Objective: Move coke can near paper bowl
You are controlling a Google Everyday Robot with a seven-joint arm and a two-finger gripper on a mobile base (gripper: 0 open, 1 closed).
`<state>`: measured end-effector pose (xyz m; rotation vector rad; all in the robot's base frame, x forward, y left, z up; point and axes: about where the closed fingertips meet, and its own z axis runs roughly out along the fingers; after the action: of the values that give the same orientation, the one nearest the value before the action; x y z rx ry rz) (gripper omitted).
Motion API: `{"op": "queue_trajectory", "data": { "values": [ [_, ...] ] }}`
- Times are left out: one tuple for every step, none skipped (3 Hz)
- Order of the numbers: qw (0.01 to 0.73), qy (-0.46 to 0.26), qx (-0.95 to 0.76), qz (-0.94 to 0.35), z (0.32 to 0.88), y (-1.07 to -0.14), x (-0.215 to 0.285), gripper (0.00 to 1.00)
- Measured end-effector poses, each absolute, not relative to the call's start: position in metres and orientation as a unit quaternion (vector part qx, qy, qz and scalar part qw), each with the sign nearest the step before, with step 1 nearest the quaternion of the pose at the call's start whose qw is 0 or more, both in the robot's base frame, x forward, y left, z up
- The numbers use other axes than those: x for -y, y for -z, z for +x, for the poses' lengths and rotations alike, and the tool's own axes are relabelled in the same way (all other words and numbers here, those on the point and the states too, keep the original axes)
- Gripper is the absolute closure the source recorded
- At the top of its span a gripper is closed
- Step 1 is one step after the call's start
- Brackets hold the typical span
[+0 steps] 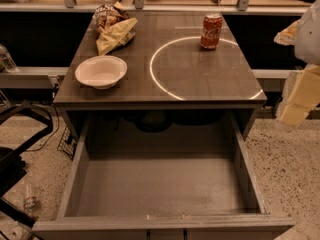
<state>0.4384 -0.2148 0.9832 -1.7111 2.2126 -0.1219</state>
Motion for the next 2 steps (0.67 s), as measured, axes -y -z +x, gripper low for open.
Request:
{"op": "queue_trajectory", "data": {
  "values": [
    [0.175, 0.044, -0.780, -0.600, 0.4398, -0.9834, 0.2157, 0.00],
    [0.189, 0.049, -0.784, -0.590, 0.4441, -0.9838, 0.2191, 0.00]
  ]
}}
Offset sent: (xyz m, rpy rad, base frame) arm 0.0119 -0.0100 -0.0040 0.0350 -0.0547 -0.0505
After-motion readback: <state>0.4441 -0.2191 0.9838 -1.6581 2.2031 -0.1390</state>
